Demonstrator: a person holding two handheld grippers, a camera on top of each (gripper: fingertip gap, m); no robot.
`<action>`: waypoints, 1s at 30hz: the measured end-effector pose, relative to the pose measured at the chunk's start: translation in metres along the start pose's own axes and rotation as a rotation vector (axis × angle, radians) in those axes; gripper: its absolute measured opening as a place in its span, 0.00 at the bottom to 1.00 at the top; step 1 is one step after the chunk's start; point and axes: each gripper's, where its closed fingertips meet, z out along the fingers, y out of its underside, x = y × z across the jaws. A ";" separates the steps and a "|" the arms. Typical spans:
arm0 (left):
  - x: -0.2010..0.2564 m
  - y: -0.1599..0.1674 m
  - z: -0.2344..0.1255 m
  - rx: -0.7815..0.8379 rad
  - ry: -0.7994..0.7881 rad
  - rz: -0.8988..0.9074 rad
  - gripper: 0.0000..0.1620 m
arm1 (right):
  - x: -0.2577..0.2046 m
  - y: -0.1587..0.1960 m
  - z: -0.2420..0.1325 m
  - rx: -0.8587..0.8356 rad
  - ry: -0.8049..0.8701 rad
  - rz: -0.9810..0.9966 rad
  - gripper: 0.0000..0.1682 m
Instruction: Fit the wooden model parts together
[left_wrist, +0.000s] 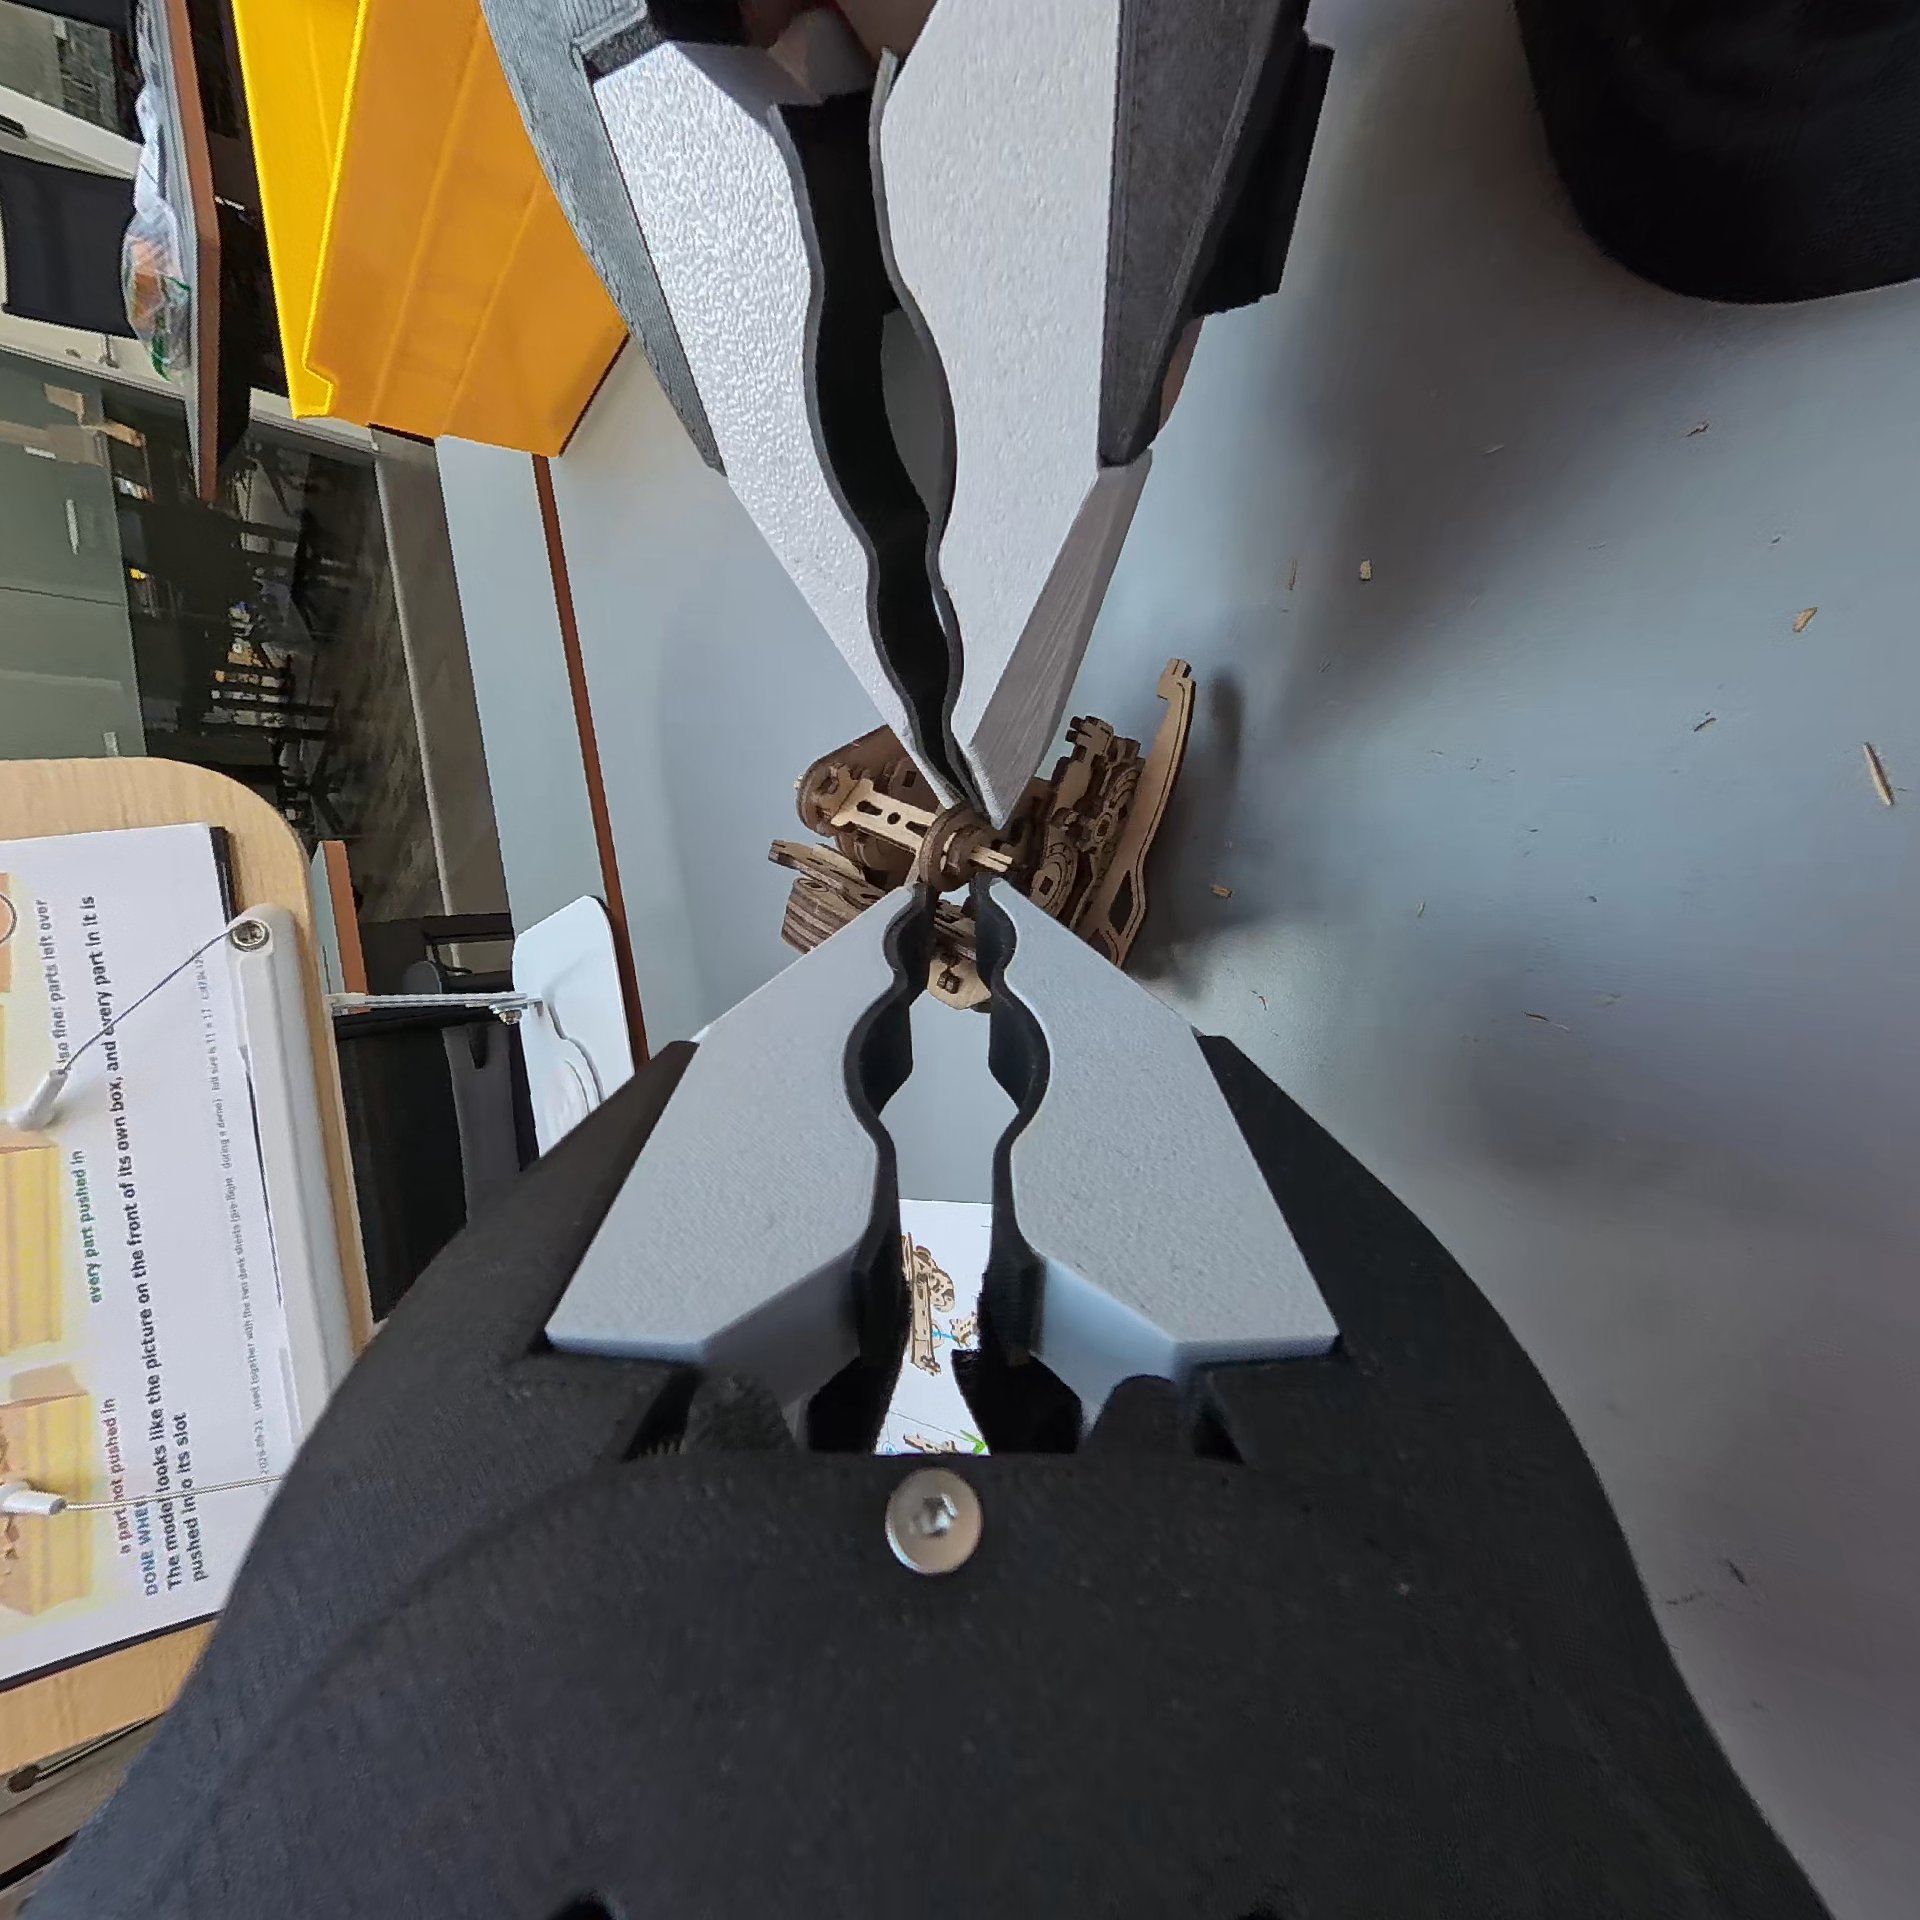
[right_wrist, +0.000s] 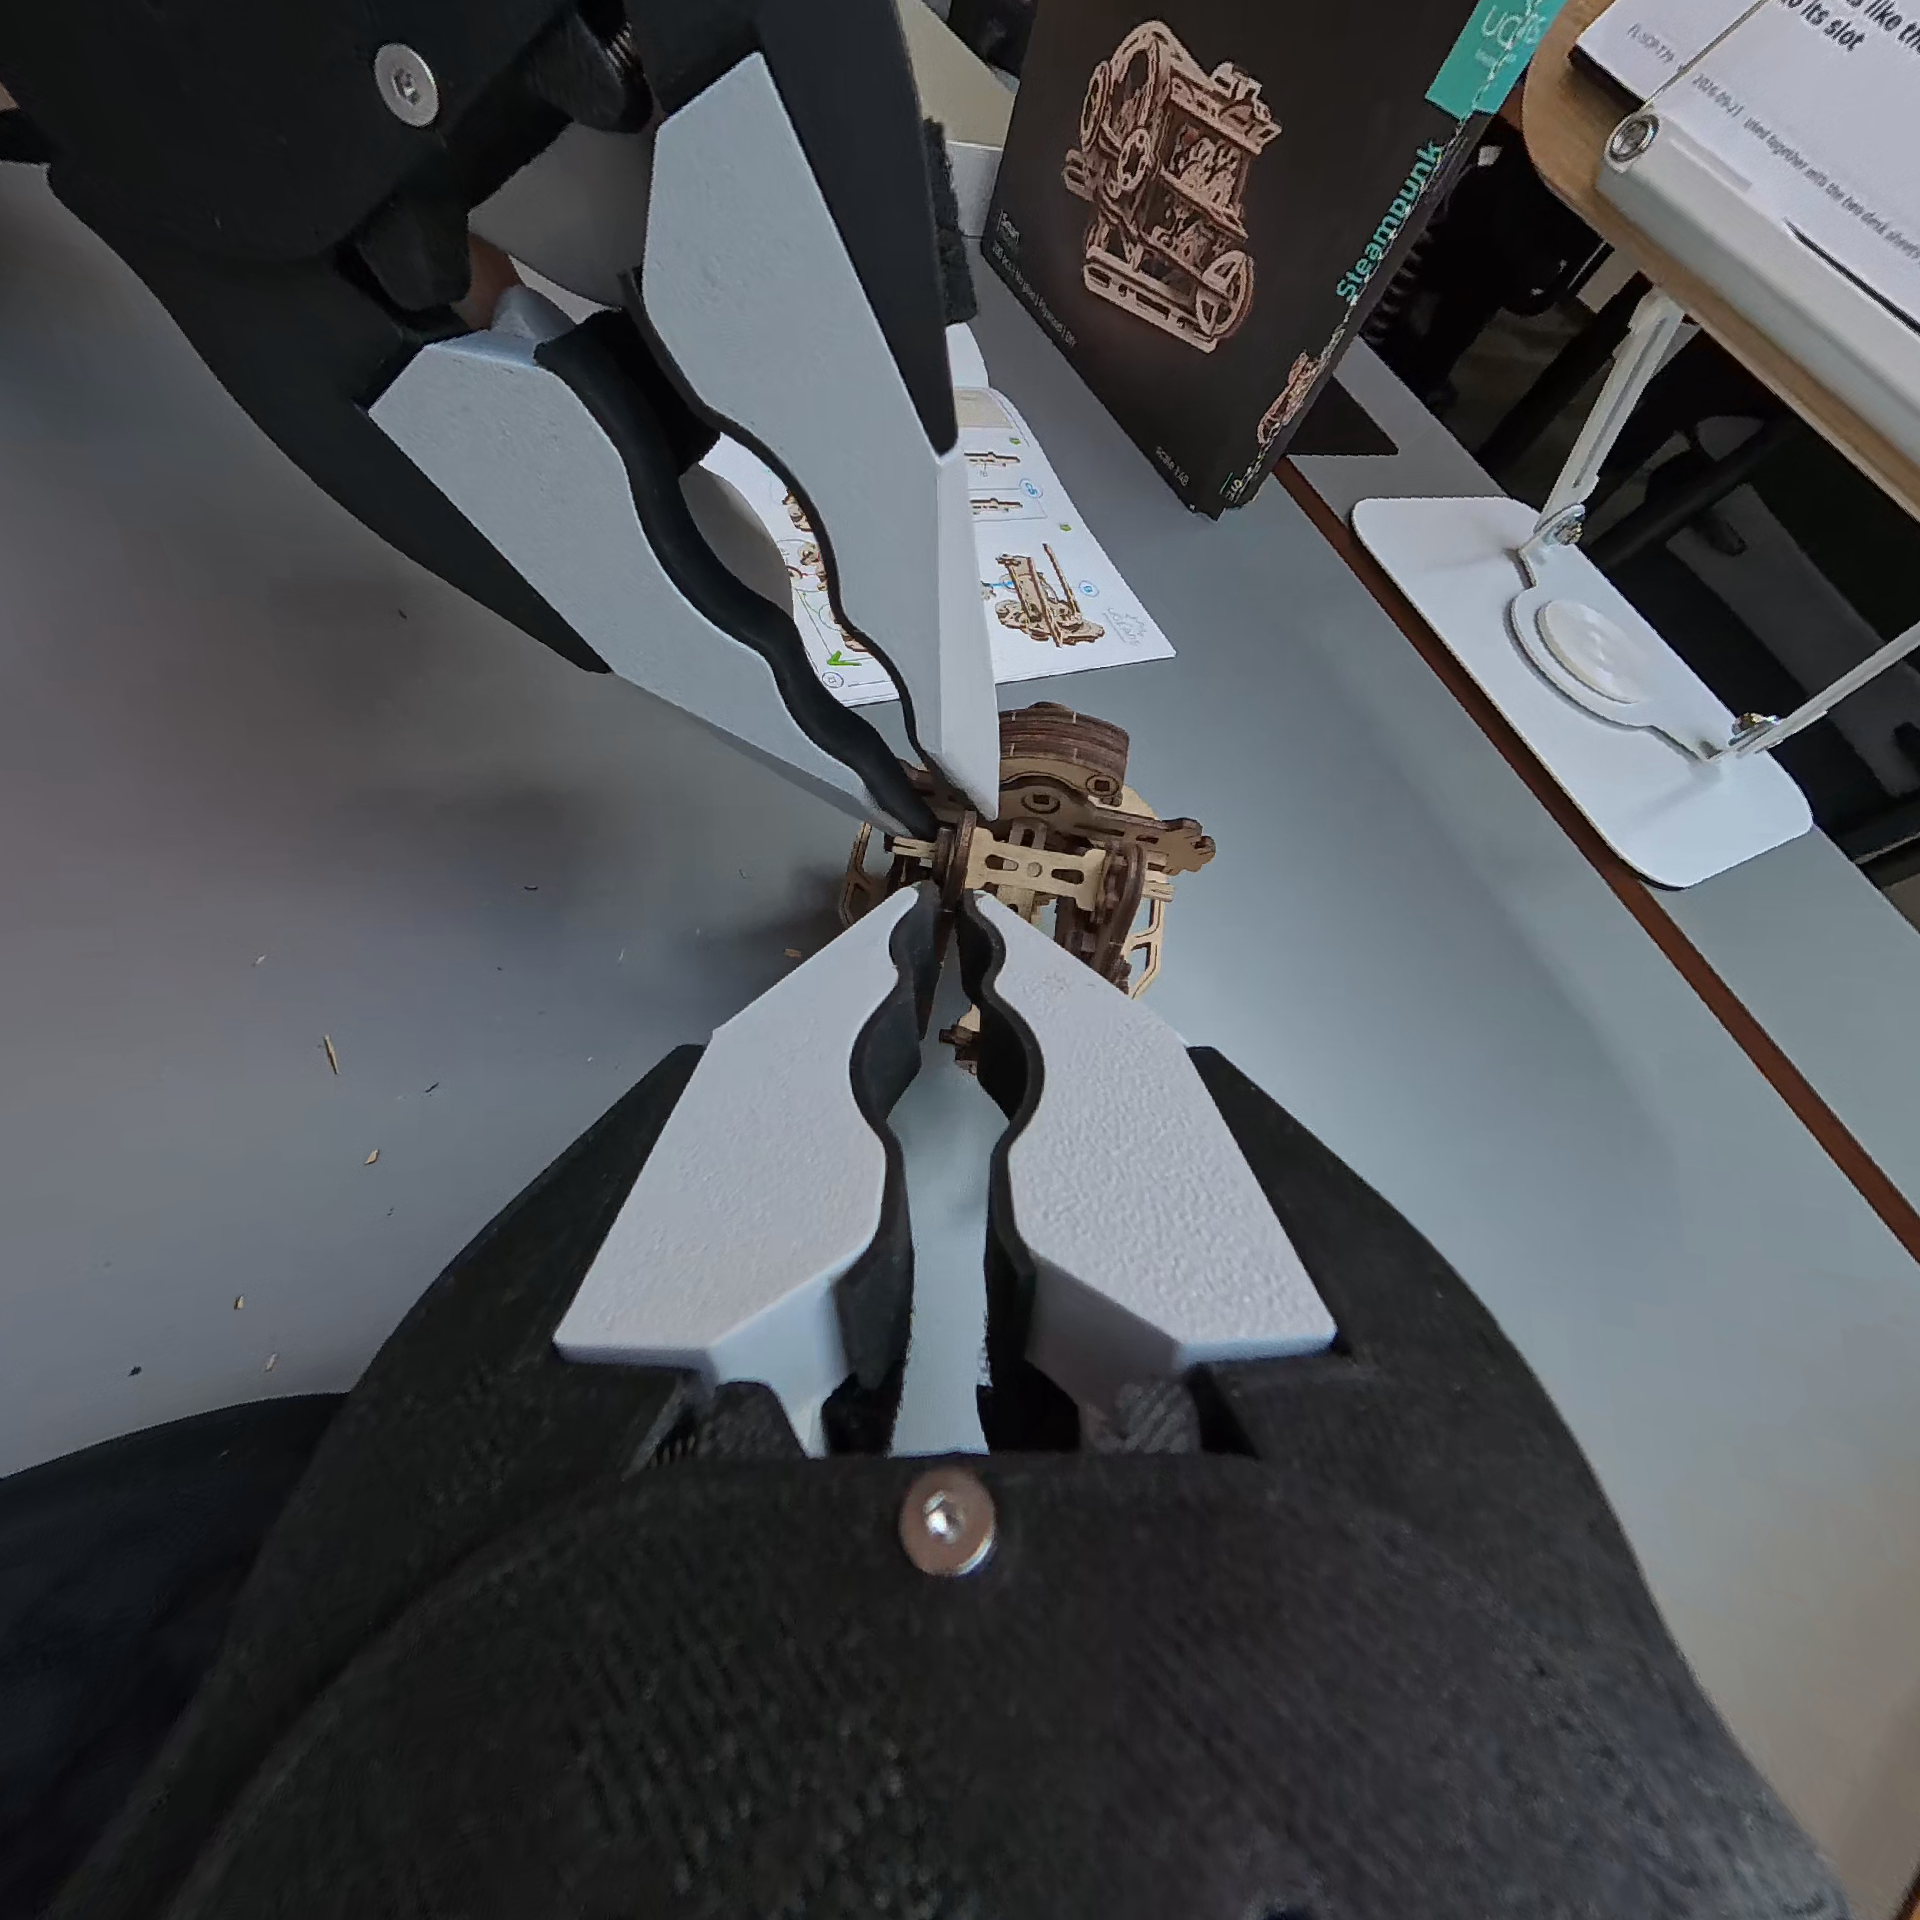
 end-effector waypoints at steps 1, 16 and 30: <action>0.000 0.000 0.000 0.002 0.002 -0.010 0.03 | 0.001 0.000 0.000 0.000 -0.006 0.013 0.01; 0.000 -0.005 -0.003 0.058 0.024 -0.077 0.12 | 0.004 0.000 -0.003 0.005 -0.004 0.030 0.00; -0.002 -0.005 0.000 0.027 -0.055 0.013 0.09 | 0.003 0.000 -0.003 0.000 0.004 0.009 0.00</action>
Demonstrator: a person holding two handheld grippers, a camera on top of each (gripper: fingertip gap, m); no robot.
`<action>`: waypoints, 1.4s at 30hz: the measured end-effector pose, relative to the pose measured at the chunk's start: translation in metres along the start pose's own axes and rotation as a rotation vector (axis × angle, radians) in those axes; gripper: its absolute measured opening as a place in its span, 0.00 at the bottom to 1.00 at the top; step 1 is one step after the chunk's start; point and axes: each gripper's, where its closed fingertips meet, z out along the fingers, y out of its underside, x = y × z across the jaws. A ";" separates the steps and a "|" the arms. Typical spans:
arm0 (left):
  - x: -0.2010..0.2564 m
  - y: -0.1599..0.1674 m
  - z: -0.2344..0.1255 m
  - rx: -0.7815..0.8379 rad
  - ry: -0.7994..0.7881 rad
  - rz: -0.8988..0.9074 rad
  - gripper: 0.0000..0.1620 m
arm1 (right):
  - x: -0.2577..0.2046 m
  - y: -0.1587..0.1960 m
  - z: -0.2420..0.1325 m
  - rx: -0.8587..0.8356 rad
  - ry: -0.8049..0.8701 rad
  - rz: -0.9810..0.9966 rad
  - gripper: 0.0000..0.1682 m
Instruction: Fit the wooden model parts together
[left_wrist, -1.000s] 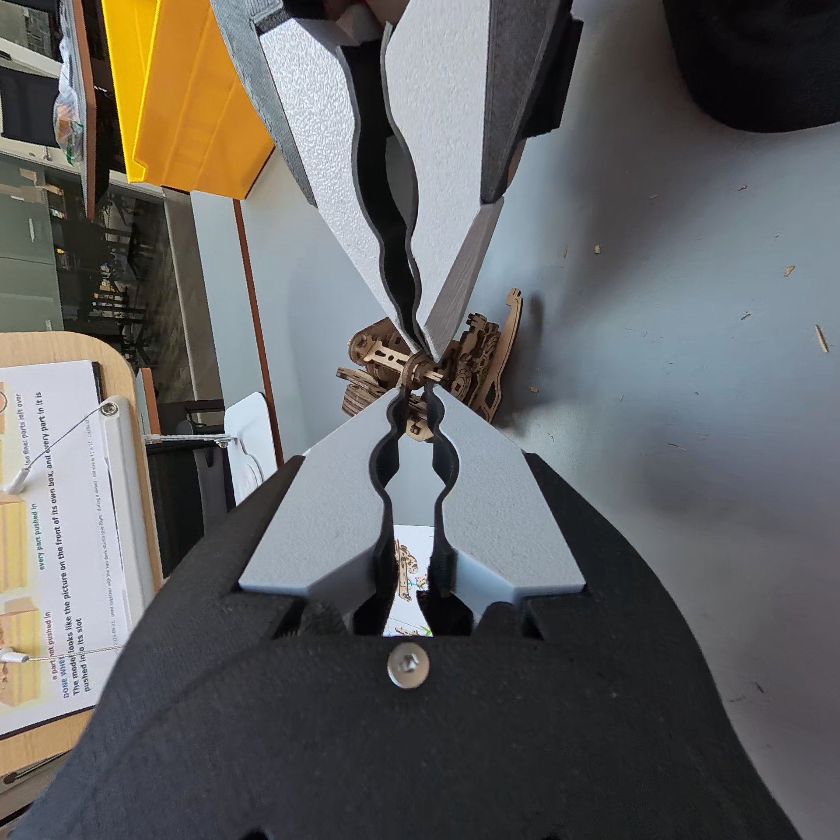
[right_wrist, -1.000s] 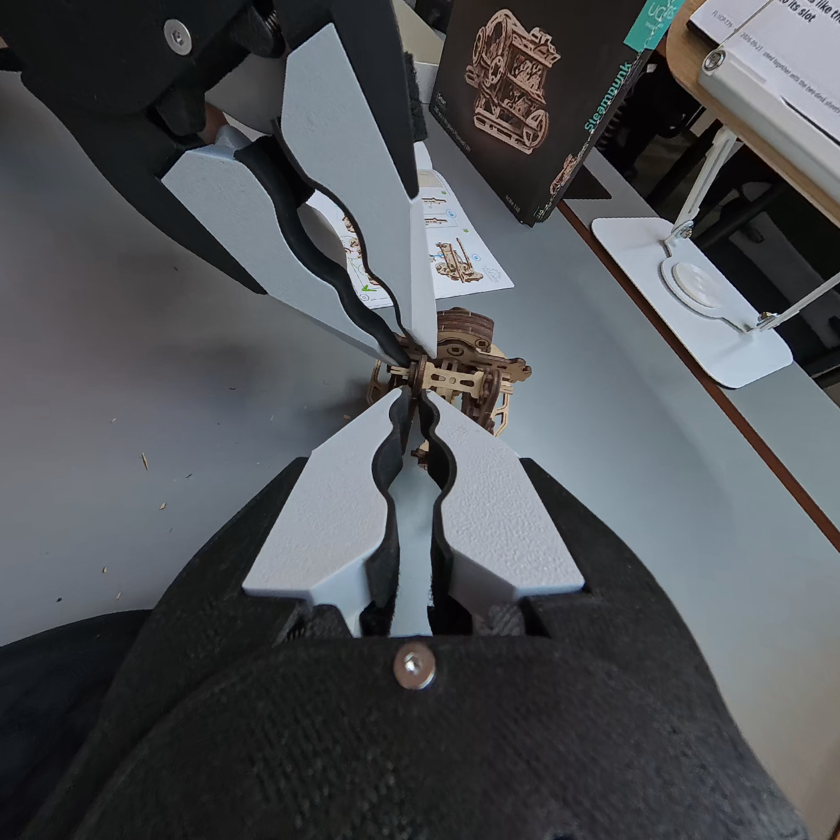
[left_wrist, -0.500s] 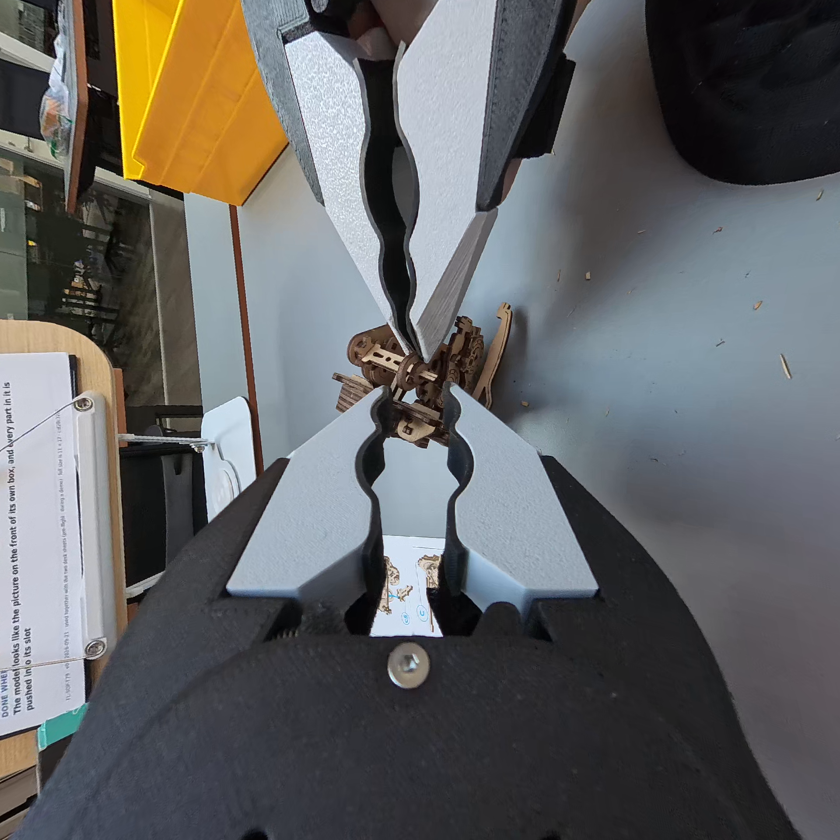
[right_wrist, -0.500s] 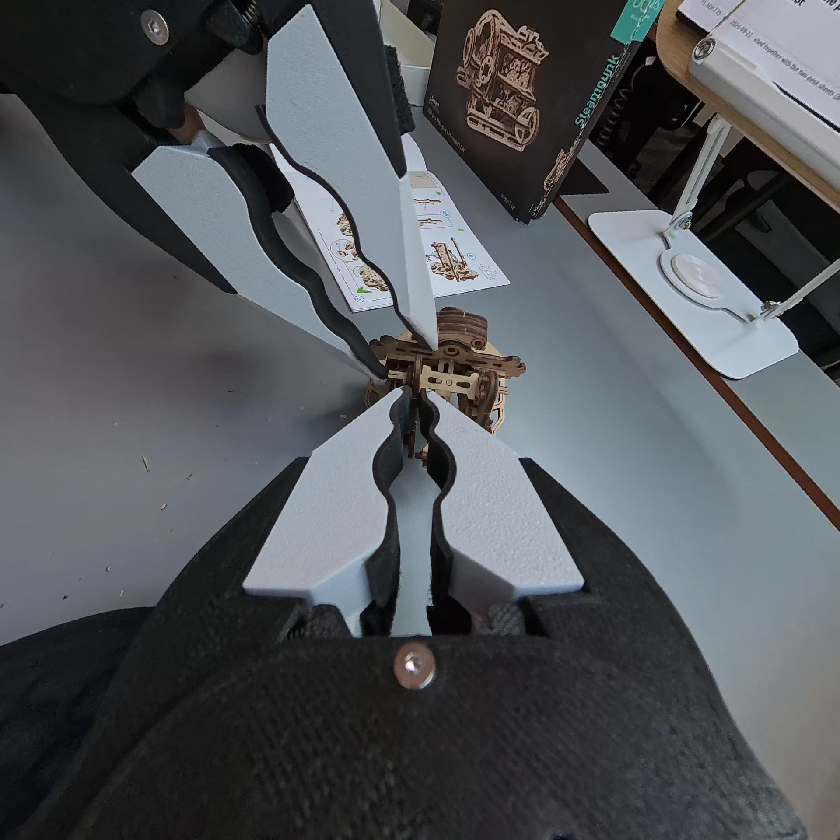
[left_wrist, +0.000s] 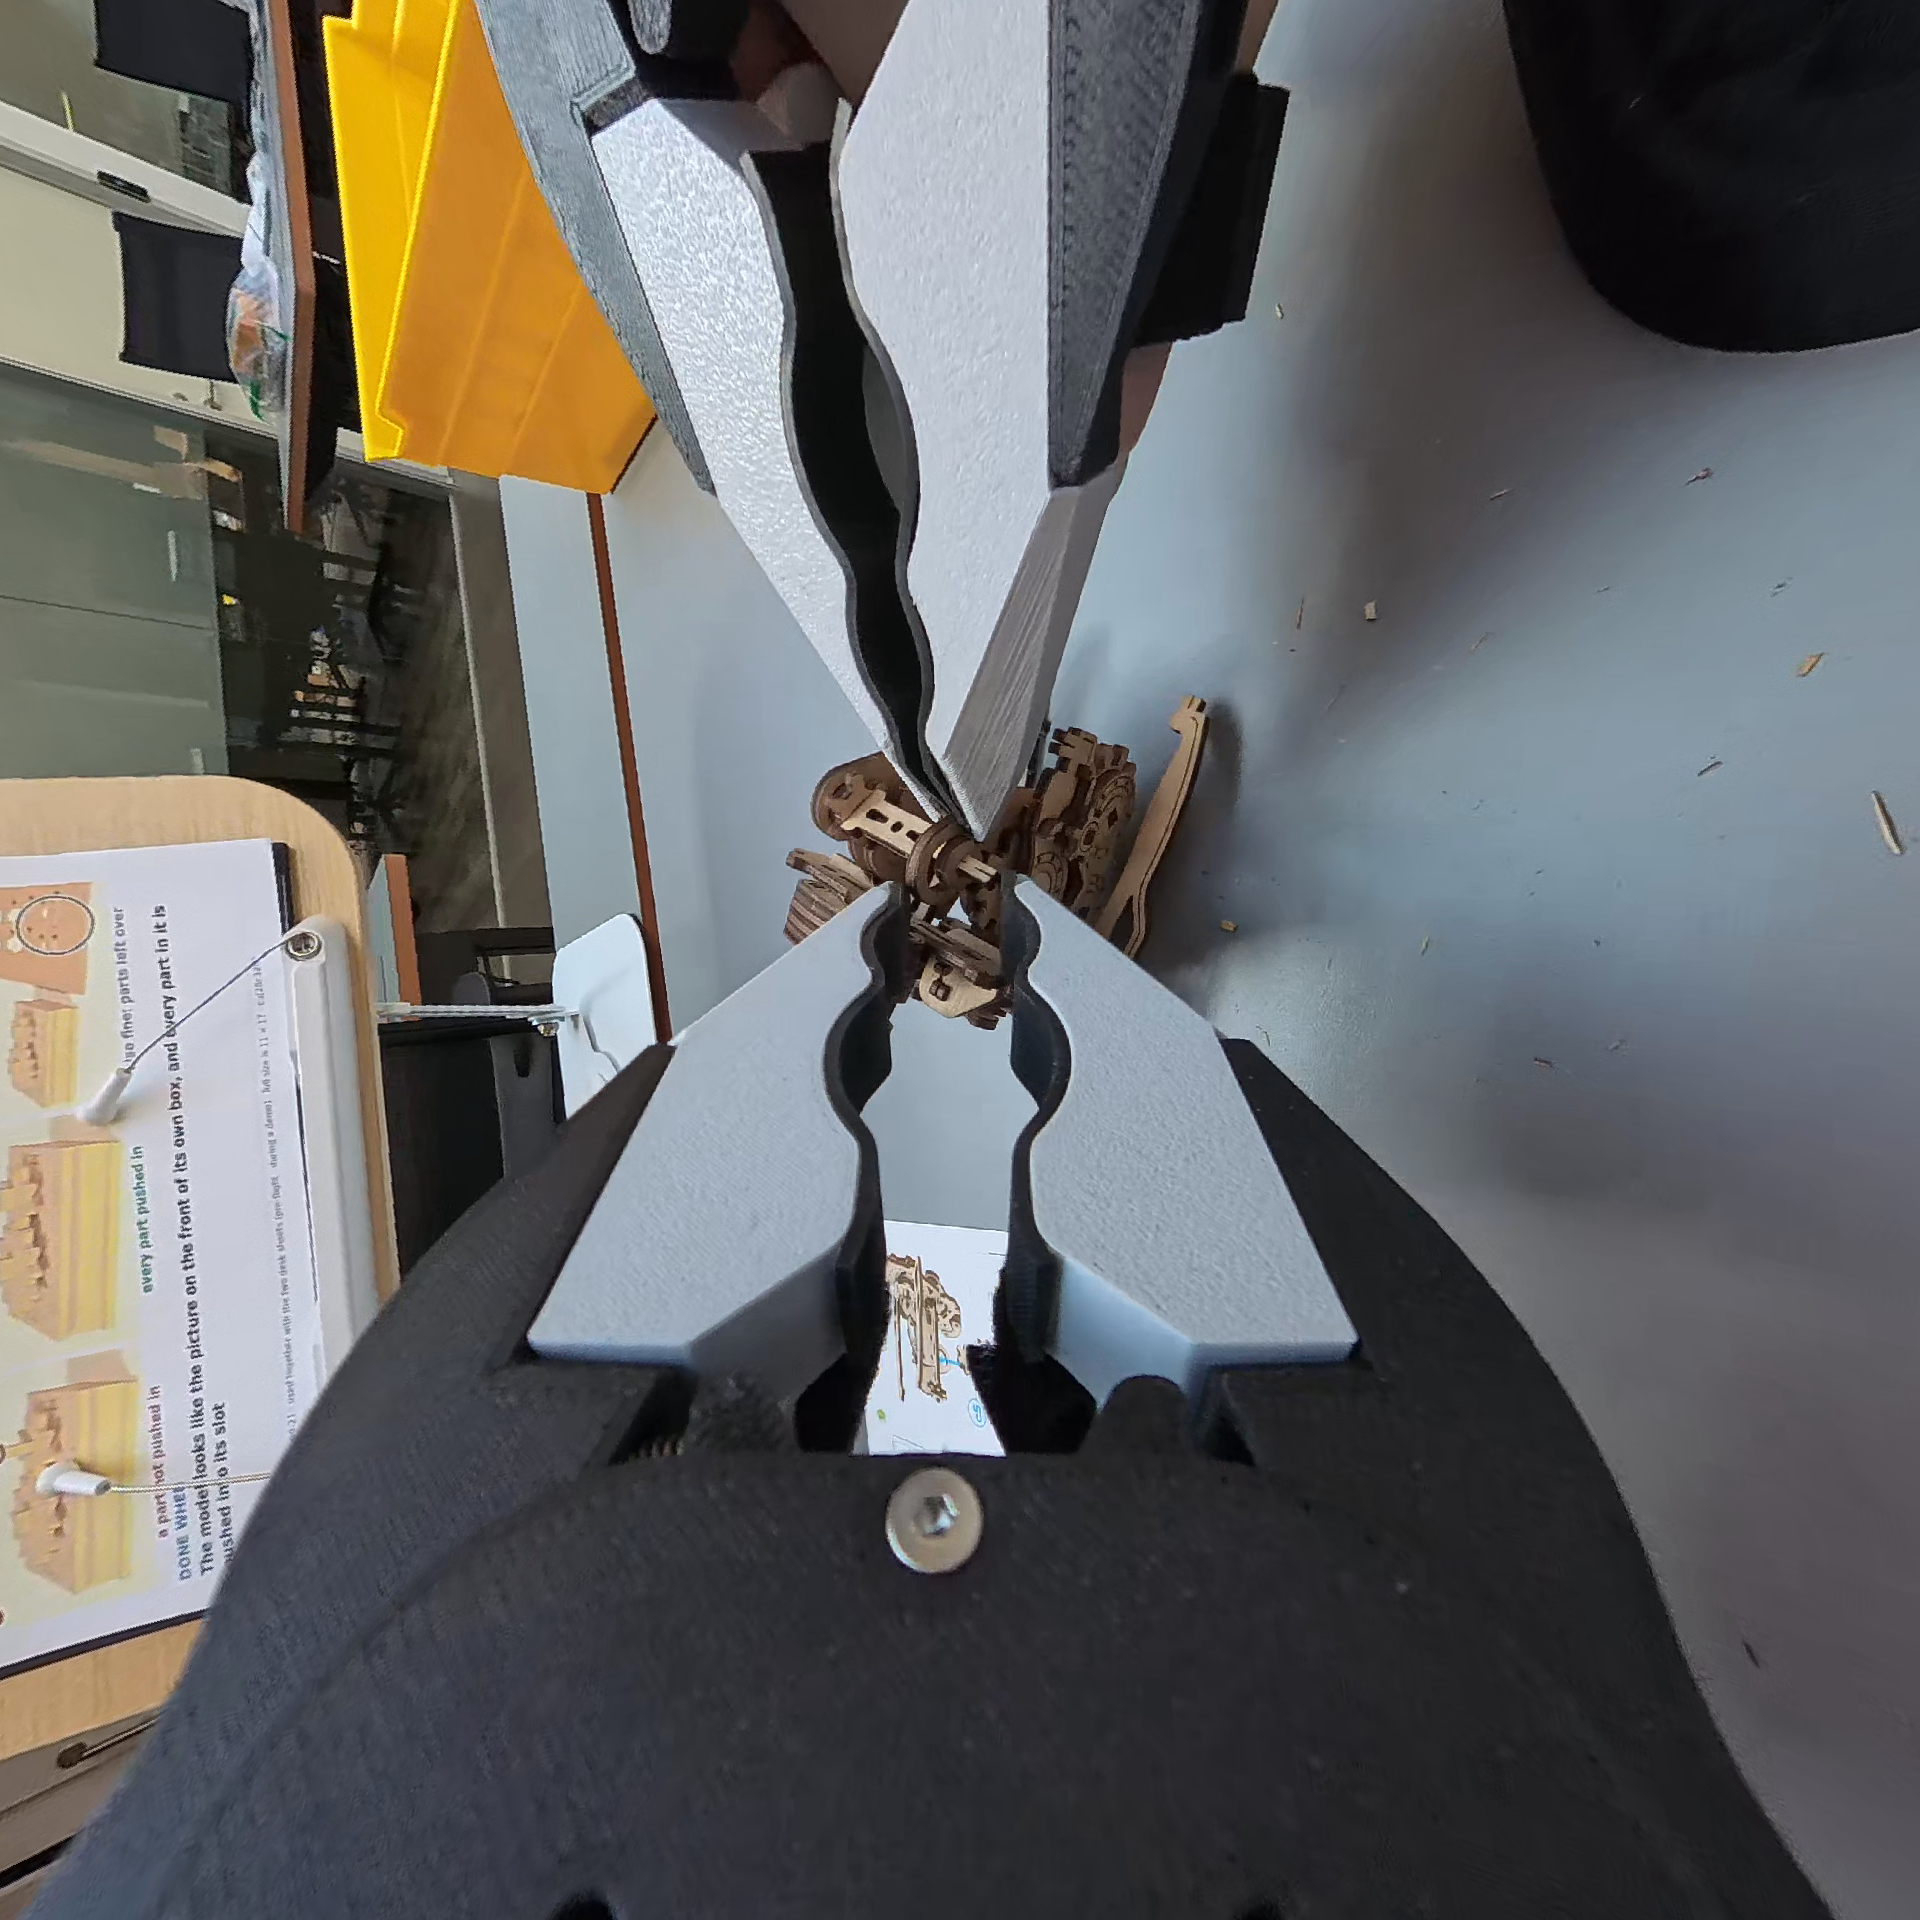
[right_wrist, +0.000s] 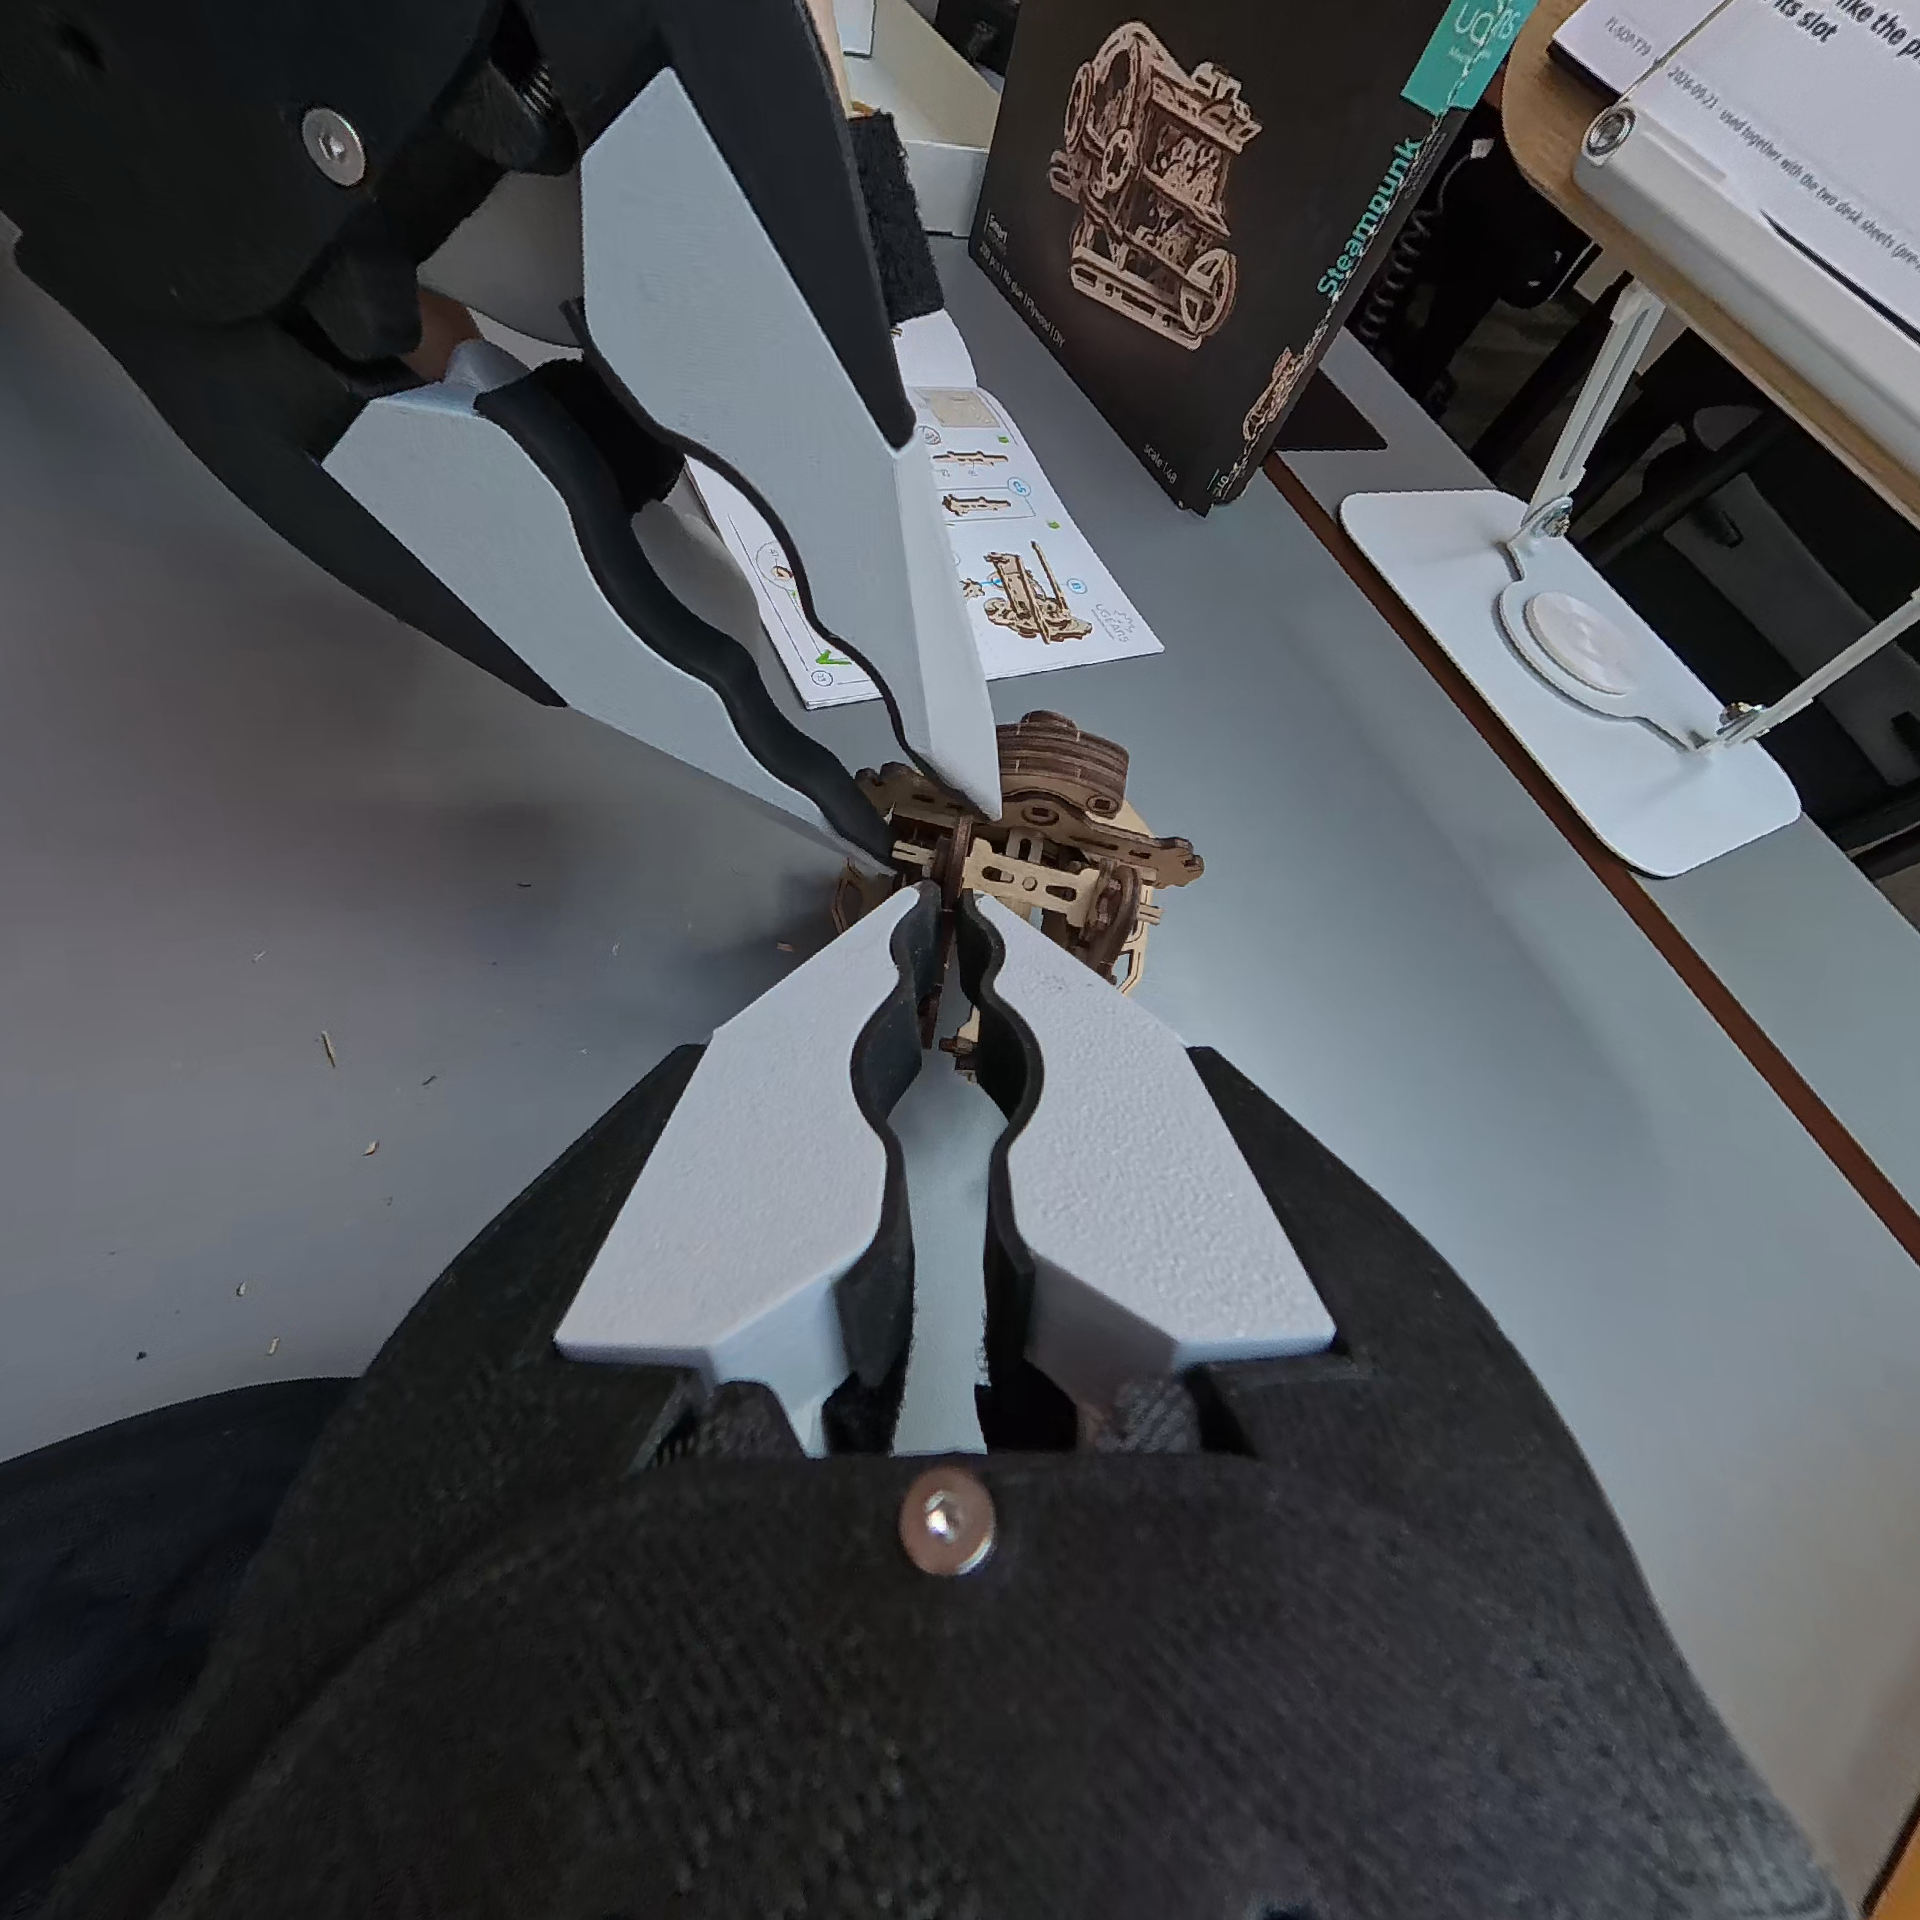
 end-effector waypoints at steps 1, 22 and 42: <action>0.000 0.000 0.000 0.000 -0.003 0.003 0.09 | 0.000 0.000 0.000 -0.002 0.001 -0.006 0.00; 0.007 -0.001 0.001 0.027 0.010 0.005 0.09 | -0.007 0.002 -0.001 -0.009 -0.021 -0.155 0.00; 0.005 -0.001 0.000 0.030 0.008 -0.019 0.11 | -0.014 -0.002 -0.002 0.021 -0.031 -0.241 0.01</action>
